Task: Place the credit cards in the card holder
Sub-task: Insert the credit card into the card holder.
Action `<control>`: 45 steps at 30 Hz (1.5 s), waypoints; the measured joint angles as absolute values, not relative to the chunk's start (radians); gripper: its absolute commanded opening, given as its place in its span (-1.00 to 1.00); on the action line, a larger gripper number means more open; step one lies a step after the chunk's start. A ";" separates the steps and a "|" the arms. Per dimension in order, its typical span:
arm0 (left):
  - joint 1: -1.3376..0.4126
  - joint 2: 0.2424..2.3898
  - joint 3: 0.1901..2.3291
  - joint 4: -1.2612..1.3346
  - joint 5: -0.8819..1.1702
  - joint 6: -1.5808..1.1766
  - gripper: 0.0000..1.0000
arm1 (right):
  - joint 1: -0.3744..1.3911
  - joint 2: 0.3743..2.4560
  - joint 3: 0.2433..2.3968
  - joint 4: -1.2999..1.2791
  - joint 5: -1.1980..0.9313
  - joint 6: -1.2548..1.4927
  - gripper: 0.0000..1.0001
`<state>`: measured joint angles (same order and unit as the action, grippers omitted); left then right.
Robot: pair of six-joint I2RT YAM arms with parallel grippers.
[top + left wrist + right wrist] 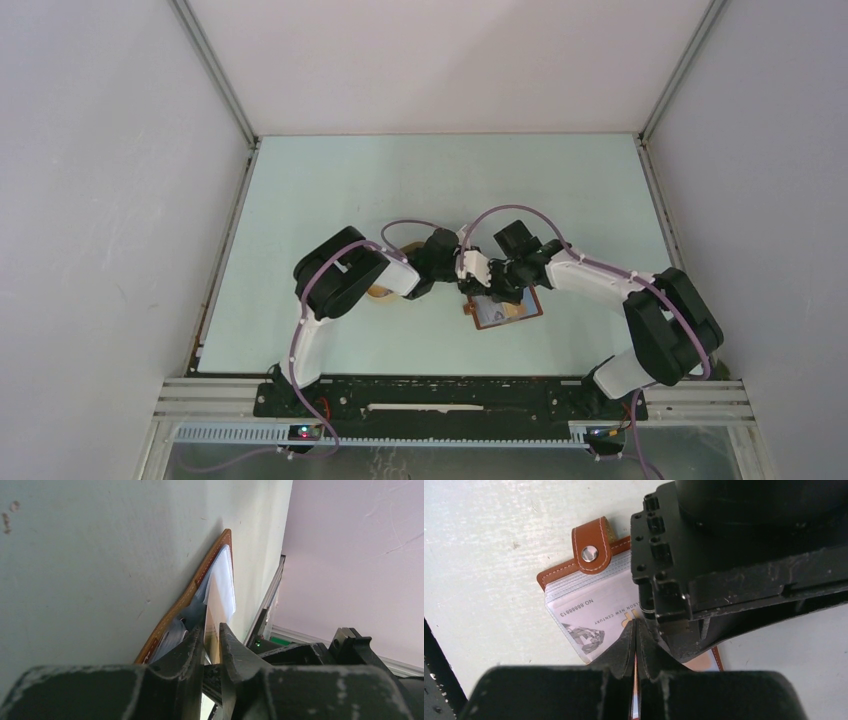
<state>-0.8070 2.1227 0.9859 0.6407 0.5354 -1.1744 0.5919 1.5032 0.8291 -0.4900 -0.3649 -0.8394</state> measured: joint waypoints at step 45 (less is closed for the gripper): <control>-0.810 1.694 1.008 0.211 0.270 -0.797 -0.14 | 0.100 1.225 0.932 -0.753 -0.812 -0.678 0.38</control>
